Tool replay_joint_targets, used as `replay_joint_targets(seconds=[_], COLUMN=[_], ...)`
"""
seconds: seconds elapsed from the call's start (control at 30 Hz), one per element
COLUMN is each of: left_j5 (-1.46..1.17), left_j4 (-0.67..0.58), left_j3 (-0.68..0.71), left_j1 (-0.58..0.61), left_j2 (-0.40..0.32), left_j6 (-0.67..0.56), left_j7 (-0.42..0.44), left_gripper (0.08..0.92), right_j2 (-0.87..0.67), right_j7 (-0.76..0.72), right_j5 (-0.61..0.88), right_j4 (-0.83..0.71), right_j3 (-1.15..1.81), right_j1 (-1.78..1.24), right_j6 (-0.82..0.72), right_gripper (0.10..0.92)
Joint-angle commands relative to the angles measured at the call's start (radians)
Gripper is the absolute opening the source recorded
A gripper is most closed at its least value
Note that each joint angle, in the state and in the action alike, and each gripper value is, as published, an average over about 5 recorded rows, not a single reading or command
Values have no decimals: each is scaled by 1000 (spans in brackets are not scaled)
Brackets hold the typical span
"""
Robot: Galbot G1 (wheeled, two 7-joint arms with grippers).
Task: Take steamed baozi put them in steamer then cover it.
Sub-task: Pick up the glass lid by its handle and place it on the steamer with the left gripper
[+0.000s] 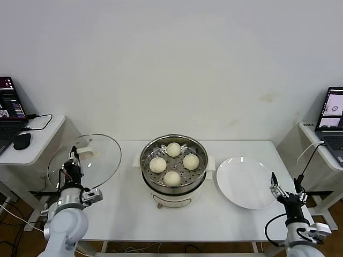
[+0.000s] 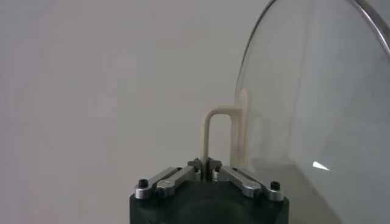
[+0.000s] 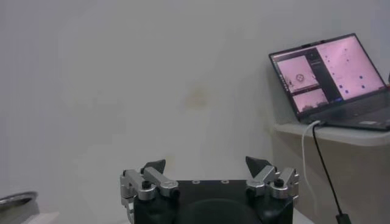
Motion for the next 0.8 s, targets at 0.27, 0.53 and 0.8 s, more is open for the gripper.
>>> replay_joint_targets(seconds=[0.27, 0.53, 0.8], left_j5=[226, 327, 394], left_j4=[-159, -115, 17], left_j3=[227, 332, 457], left_j1=[-73, -146, -220], left_j2=[-194, -280, -365], left_j6=[175, 171, 166], left_j7=[188, 244, 240], left_gripper=[134, 134, 134], right_j2=[27, 33, 61], right_j7=[-3, -5, -8], right_j5=[-29, -36, -50], right_j4=[-12, -22, -25], right_j3=[3, 23, 37], right_j1=[7, 12, 13], right_j6=[2, 4, 10], right_gripper=[823, 823, 823])
